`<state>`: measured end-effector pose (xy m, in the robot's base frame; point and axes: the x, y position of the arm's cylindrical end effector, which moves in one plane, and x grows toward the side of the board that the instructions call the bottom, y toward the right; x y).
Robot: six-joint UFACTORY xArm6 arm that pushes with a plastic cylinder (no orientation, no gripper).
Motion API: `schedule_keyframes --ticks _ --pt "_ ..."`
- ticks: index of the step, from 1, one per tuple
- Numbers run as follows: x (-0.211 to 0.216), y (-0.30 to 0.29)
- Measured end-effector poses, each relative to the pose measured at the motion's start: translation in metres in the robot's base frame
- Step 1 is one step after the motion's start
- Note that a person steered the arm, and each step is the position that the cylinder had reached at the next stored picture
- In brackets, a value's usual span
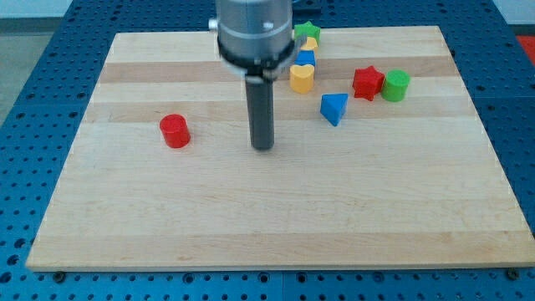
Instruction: Move the red circle below the yellow heart
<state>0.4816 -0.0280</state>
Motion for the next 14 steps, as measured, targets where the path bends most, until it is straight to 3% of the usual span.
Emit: schedule_keyframes --ticks 1,2,3,6,7,8,9,11,14 --pt "0.033 -0.079" --pt "0.010 -0.158" --pt "-0.028 -0.165" --pt "-0.105 -0.011" --pt "-0.104 -0.002" --pt "-0.070 -0.054" --pt "-0.054 -0.040" --pt "-0.065 0.016" --pt "-0.102 0.040"
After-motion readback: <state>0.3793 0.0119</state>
